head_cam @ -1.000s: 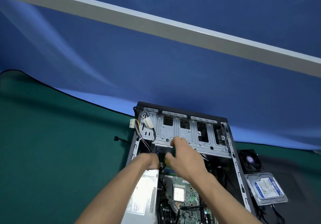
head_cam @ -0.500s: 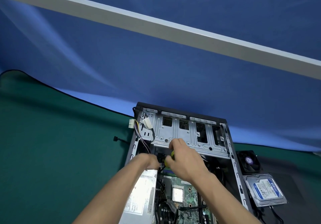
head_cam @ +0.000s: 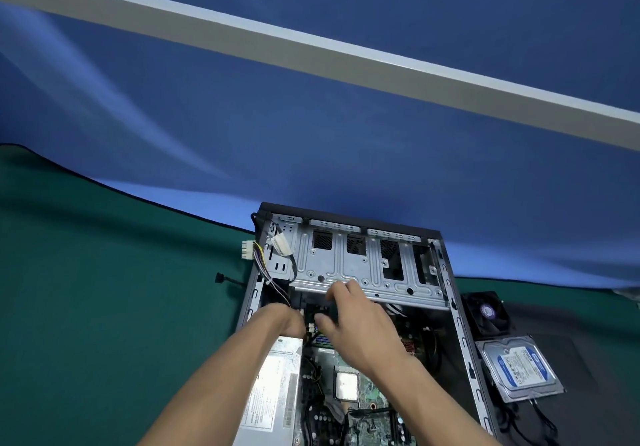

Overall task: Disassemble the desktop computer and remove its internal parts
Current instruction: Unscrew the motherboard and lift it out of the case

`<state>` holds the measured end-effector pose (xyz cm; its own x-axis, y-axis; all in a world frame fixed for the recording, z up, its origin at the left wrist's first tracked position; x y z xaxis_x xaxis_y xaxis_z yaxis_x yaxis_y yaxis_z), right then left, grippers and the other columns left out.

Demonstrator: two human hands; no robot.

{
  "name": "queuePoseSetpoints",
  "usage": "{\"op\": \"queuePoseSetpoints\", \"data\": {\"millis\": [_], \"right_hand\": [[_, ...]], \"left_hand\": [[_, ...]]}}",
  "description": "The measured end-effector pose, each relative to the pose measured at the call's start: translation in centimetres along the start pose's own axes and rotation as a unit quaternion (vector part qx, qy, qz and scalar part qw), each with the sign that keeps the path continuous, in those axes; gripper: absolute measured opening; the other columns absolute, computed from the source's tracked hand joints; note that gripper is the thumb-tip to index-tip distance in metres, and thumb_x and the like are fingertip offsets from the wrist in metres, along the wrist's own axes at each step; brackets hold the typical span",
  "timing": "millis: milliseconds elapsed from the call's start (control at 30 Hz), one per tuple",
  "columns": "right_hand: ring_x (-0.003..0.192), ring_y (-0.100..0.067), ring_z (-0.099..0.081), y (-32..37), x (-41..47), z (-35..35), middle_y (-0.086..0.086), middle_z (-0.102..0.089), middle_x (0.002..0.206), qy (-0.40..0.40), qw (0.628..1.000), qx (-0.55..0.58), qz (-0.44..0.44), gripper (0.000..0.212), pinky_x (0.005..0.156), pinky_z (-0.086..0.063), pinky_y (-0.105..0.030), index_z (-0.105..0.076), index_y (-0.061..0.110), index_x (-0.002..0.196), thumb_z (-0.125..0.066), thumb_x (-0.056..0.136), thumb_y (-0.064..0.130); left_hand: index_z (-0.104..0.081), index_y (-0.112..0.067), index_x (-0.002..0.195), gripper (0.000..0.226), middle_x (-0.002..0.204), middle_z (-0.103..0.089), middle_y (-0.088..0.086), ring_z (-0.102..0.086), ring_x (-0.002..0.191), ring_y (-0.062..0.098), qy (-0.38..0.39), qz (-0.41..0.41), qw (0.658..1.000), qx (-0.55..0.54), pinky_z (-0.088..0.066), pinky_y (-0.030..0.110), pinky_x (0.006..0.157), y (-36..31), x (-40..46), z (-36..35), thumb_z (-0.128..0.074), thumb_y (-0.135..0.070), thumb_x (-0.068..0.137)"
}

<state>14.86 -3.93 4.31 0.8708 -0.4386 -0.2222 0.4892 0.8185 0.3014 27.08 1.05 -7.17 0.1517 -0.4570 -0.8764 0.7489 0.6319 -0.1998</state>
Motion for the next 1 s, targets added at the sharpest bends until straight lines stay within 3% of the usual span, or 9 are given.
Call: {"op": "queuePoseSetpoints", "data": {"millis": [233, 467, 600, 800, 933, 1000], "right_hand": [[0.074, -0.021, -0.045, -0.8, -0.6, -0.2, 0.004, -0.042, 0.105, -0.015, 0.999, 0.045, -0.005, 0.02, 0.066, -0.032, -0.031, -0.044, 0.022, 0.106, -0.052, 0.089, 0.028], [0.079, -0.016, -0.05, -2.6, -1.6, 0.2, 0.01, -0.045, 0.101, -0.037, 0.994, 0.095, -0.026, 0.015, 0.066, -0.035, -0.029, -0.043, 0.028, 0.098, -0.052, 0.086, 0.029], [0.08, -0.011, -0.052, -3.7, -2.4, 0.2, 0.015, -0.048, 0.095, -0.058, 0.987, 0.141, -0.055, 0.013, 0.067, -0.04, -0.027, -0.046, 0.03, 0.093, -0.055, 0.083, 0.029], [0.077, 0.001, -0.053, -5.4, -4.2, -1.0, 0.018, -0.05, 0.097, -0.093, 0.959, 0.233, -0.129, 0.017, 0.058, -0.036, -0.011, -0.048, 0.033, 0.089, -0.06, 0.083, 0.023], [0.072, -0.002, -0.051, -6.7, -5.1, -2.3, 0.015, -0.051, 0.095, -0.093, 0.933, 0.304, -0.167, 0.025, 0.058, -0.036, -0.014, -0.048, 0.036, 0.083, -0.062, 0.081, 0.016], [0.069, -0.006, -0.05, -7.5, -5.3, -2.9, 0.011, -0.054, 0.091, -0.098, 0.911, 0.356, -0.183, 0.027, 0.058, -0.038, -0.02, -0.051, 0.034, 0.082, -0.063, 0.08, 0.01]], "left_hand": [[-0.041, 0.002, 0.136, 0.04, 0.144, -0.039, 0.018, -0.042, 0.129, 0.031, 0.004, 0.002, 1.0, 0.005, -0.036, 0.041, 0.107, -0.2, 0.0, 0.0, -0.032, -0.013, 0.1], [-0.036, -0.008, 0.143, 0.044, 0.151, -0.031, 0.008, -0.032, 0.137, 0.025, -0.019, -0.008, 1.0, -0.018, -0.028, 0.038, 0.112, -0.3, 0.5, -0.2, -0.034, -0.014, 0.1], [-0.043, -0.008, 0.139, 0.042, 0.146, -0.041, 0.007, -0.041, 0.131, 0.024, -0.032, -0.004, 0.999, -0.022, -0.034, 0.034, 0.109, -0.5, 0.6, -0.1, -0.038, -0.02, 0.1], [-0.054, -0.002, 0.127, 0.036, 0.133, -0.052, 0.014, -0.05, 0.122, 0.029, -0.033, 0.032, 0.999, 0.026, -0.04, 0.036, 0.099, -2.0, 0.1, 0.2, -0.047, -0.019, 0.096], [-0.052, -0.002, 0.129, 0.036, 0.134, -0.051, 0.014, -0.05, 0.122, 0.028, -0.006, 0.051, 0.998, 0.021, -0.04, 0.037, 0.101, -2.9, 0.1, 0.4, -0.047, -0.016, 0.096], [-0.049, 0.004, 0.13, 0.036, 0.126, -0.051, 0.015, -0.052, 0.11, 0.027, 0.01, 0.052, 0.998, 0.028, -0.042, 0.033, 0.095, -3.2, 0.2, 0.3, -0.043, -0.011, 0.098]]}}
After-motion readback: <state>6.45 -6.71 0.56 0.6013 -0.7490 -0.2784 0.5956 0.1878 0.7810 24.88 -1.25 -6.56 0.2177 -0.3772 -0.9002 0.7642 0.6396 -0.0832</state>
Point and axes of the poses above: each hand's wrist, its own x-axis towards the middle knuckle, its own z-axis out of the back of the hand, y = z × x, the point moved 1 cm from there along x, towards the middle knuckle
